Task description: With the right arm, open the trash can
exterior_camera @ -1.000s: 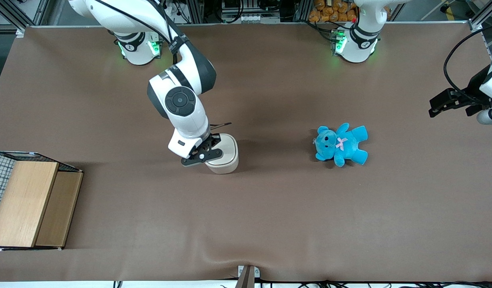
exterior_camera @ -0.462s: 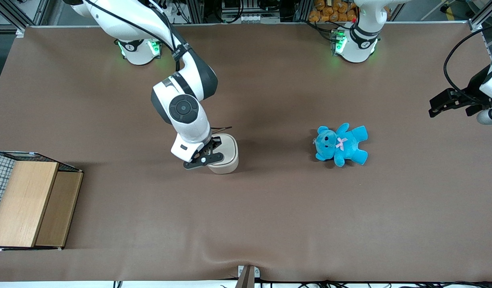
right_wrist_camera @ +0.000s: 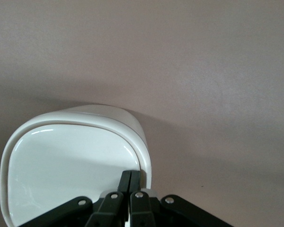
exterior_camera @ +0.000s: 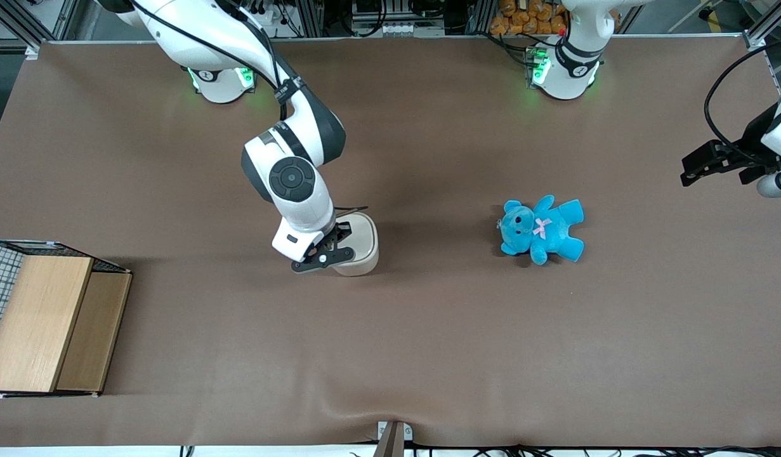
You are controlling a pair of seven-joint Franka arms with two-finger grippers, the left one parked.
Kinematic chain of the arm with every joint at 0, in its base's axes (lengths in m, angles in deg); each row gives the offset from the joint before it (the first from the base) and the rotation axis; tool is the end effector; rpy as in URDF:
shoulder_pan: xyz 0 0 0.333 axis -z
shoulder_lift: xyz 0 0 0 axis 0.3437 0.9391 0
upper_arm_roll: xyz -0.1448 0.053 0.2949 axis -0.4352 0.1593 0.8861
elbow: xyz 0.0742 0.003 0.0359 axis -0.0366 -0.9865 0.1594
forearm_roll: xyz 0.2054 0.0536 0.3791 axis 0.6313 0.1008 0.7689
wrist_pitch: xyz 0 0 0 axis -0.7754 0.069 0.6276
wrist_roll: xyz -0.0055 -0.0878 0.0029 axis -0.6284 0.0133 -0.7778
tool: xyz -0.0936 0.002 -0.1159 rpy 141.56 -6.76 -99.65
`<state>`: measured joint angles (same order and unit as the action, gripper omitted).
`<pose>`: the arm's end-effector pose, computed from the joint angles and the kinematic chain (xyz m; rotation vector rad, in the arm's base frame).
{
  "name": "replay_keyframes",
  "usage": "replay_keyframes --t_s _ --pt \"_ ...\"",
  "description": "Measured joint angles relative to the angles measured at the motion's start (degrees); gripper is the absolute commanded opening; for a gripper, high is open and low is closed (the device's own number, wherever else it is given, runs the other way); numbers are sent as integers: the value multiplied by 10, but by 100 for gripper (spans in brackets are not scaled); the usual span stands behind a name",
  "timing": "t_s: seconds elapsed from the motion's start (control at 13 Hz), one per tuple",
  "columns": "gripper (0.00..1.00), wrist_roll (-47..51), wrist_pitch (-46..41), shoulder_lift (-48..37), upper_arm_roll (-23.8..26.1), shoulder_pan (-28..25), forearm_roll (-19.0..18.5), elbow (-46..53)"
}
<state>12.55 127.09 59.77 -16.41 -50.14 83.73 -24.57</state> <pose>0.6189 0.4023 0.2665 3.1015 0.3894 -0.0219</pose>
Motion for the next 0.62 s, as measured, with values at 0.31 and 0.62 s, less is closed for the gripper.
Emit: replay_keyframes --t_s 0.31,0.62 --pt "8 0 0 0 0 0 -2 0" --pt "8 0 0 0 0 -2 -8 0"
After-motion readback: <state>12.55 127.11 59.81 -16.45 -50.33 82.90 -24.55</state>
